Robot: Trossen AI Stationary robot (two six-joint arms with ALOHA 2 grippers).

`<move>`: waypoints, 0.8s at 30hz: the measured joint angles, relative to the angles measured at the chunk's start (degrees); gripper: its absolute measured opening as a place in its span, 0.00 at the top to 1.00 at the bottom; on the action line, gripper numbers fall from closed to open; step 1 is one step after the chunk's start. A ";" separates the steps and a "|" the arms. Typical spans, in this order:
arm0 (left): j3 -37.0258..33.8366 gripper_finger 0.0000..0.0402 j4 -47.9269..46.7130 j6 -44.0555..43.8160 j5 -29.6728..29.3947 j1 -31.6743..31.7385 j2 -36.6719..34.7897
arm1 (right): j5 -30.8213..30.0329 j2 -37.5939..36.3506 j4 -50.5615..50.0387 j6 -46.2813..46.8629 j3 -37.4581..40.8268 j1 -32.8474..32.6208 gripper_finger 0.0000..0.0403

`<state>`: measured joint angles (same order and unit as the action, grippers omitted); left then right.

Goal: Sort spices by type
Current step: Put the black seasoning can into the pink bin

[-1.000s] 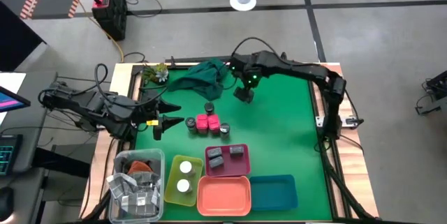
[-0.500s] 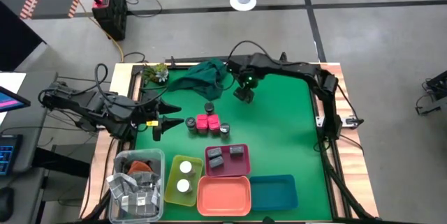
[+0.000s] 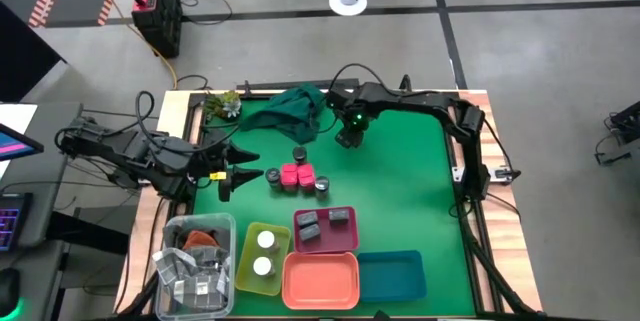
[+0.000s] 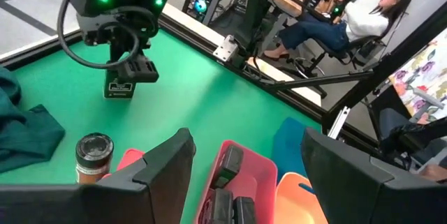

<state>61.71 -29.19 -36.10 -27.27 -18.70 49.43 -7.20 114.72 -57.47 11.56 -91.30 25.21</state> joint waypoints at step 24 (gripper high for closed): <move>0.00 0.37 -0.02 -0.51 0.42 0.02 0.02 | 5.85 -5.05 -7.51 -2.59 0.06 -6.04 0.58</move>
<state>61.71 -29.21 -36.61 -26.85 -18.68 49.45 -1.35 109.67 -64.98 8.97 -91.24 19.17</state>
